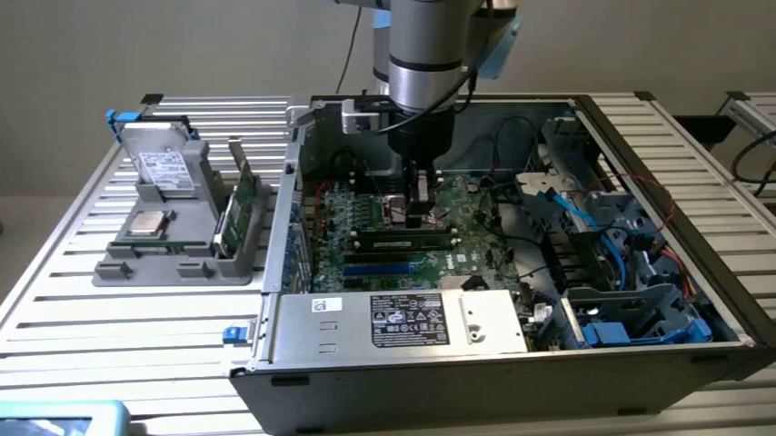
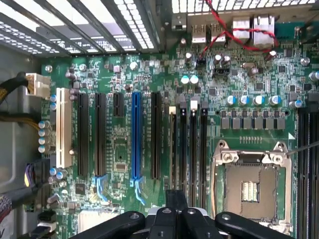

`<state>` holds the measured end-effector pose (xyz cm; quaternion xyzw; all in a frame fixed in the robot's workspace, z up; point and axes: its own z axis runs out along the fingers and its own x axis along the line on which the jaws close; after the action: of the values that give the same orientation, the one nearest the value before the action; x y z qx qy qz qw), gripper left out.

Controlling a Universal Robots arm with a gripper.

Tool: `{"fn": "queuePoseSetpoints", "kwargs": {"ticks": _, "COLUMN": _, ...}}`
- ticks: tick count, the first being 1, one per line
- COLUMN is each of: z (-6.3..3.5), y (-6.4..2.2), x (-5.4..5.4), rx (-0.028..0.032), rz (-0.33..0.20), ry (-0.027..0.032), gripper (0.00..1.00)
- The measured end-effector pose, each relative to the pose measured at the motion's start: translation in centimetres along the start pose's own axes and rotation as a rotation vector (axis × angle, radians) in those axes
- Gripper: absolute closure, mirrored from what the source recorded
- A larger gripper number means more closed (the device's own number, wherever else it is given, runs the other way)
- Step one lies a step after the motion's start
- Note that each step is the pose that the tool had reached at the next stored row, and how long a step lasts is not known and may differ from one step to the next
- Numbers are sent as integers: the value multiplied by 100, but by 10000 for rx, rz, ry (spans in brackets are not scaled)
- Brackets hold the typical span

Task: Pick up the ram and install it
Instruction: 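Press down the ram until it locks into place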

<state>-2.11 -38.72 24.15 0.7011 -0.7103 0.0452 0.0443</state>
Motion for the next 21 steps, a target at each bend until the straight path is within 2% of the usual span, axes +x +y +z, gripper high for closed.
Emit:
{"fn": "queuePoseSetpoints", "kwargs": {"ticks": 2, "z": 0, "y": -23, "x": 1, "rx": 1, "rz": 0, "ry": -3, "gripper": 89}}
{"fn": "queuePoseSetpoints", "kwargs": {"ticks": 13, "z": 0, "y": -23, "x": 2, "rx": -6, "rz": 31, "ry": -1, "gripper": 89}}
{"fn": "queuePoseSetpoints", "kwargs": {"ticks": 21, "z": 0, "y": -23, "x": 2, "rx": -155, "rz": 1197, "ry": 2, "gripper": 89}}
